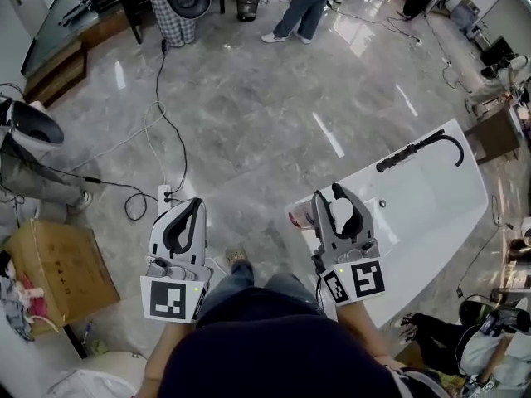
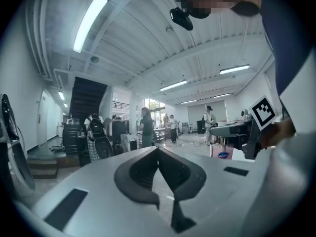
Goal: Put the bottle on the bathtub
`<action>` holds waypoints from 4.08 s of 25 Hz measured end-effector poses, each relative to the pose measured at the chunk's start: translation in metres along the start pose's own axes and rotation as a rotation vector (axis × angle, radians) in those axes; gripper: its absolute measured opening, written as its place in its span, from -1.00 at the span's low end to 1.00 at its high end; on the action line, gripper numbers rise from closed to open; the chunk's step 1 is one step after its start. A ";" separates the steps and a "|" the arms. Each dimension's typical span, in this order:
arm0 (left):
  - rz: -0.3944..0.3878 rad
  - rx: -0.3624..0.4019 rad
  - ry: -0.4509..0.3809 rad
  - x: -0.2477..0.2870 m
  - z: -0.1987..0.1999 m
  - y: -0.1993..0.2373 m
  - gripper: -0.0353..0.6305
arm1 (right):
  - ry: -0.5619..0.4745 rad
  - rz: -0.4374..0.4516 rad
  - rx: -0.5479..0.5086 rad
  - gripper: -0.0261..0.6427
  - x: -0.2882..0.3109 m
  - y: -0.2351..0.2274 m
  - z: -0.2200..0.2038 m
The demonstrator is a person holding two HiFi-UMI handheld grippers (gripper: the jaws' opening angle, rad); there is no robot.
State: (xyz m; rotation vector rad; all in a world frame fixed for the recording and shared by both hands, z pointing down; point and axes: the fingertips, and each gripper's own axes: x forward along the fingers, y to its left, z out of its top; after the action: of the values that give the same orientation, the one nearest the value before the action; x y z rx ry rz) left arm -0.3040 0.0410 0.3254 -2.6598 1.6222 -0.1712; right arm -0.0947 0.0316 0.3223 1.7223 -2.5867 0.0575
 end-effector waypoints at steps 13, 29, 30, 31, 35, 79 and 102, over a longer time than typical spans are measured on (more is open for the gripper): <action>-0.225 -0.064 0.071 0.109 -0.038 0.023 -0.82 | 0.138 -0.222 0.010 -0.48 0.043 -0.047 -0.035; -0.647 0.044 0.070 0.329 -0.003 -0.065 -0.82 | 0.134 -0.565 0.076 -0.48 0.097 -0.217 -0.053; -0.683 0.048 0.067 0.340 -0.002 -0.073 -0.82 | 0.137 -0.590 0.077 -0.48 0.096 -0.225 -0.056; -0.719 0.052 0.066 0.350 -0.001 -0.082 -0.82 | 0.138 -0.612 0.081 -0.48 0.096 -0.232 -0.058; -0.822 0.056 0.082 0.400 0.000 -0.116 -0.82 | 0.138 -0.677 0.099 -0.48 0.098 -0.271 -0.061; -1.484 0.292 0.289 0.469 -0.114 -0.280 -0.82 | 0.346 -1.207 0.252 -0.48 0.044 -0.428 -0.283; -1.549 0.311 0.322 0.430 -0.117 -0.310 -0.82 | 0.329 -1.234 0.291 -0.32 0.011 -0.406 -0.302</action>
State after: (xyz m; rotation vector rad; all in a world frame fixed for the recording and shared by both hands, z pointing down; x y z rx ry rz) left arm 0.1528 -0.1938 0.5003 -2.9320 -0.7381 -0.7493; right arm 0.2782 -0.1199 0.6291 2.7472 -1.0100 0.6064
